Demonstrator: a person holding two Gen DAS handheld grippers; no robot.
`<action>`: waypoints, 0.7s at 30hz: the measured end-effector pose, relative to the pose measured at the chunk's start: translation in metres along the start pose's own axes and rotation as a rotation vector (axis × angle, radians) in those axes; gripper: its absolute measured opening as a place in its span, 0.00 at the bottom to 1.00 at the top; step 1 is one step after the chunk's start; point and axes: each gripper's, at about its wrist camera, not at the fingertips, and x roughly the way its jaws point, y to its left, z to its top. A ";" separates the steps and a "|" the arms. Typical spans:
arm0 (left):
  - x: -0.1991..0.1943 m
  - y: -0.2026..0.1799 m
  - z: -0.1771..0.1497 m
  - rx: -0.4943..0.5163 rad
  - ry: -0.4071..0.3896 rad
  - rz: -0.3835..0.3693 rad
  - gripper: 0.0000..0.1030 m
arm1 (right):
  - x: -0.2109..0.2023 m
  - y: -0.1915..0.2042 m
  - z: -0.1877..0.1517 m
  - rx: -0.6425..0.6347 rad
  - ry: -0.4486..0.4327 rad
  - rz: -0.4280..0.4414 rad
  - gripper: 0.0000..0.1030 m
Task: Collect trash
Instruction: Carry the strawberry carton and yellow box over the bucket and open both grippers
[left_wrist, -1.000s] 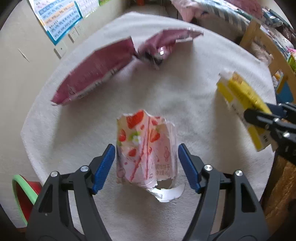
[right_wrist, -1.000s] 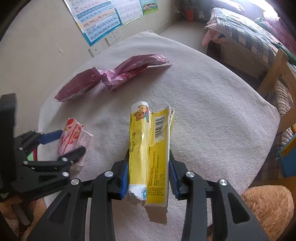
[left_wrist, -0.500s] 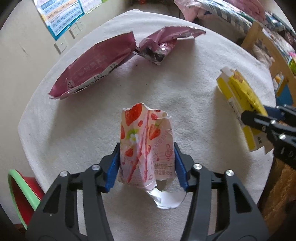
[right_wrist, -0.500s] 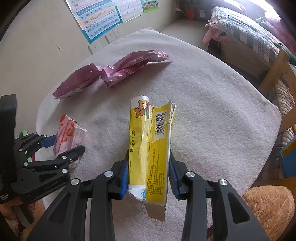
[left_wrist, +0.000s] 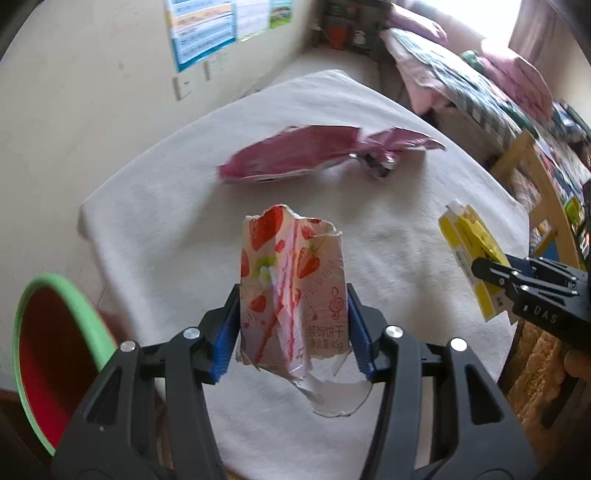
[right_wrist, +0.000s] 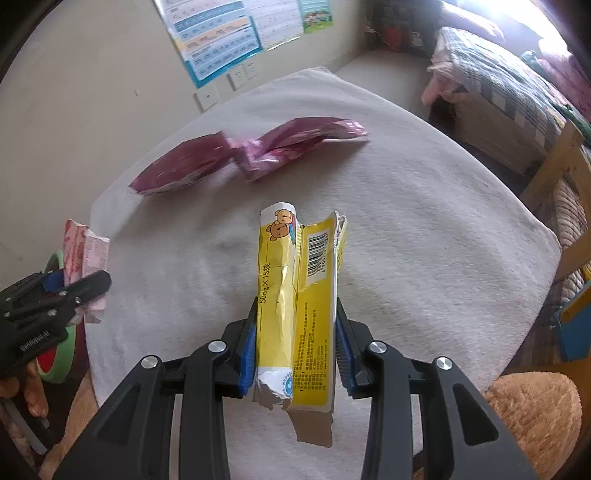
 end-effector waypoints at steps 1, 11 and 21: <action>-0.003 0.004 -0.003 -0.009 -0.005 0.006 0.49 | -0.001 0.004 -0.001 -0.007 0.001 0.003 0.33; -0.022 0.037 -0.023 -0.076 -0.028 0.028 0.50 | -0.006 0.043 -0.006 -0.089 0.003 0.025 0.33; -0.031 0.058 -0.036 -0.119 -0.044 0.047 0.51 | -0.018 0.078 0.003 -0.142 -0.029 0.061 0.34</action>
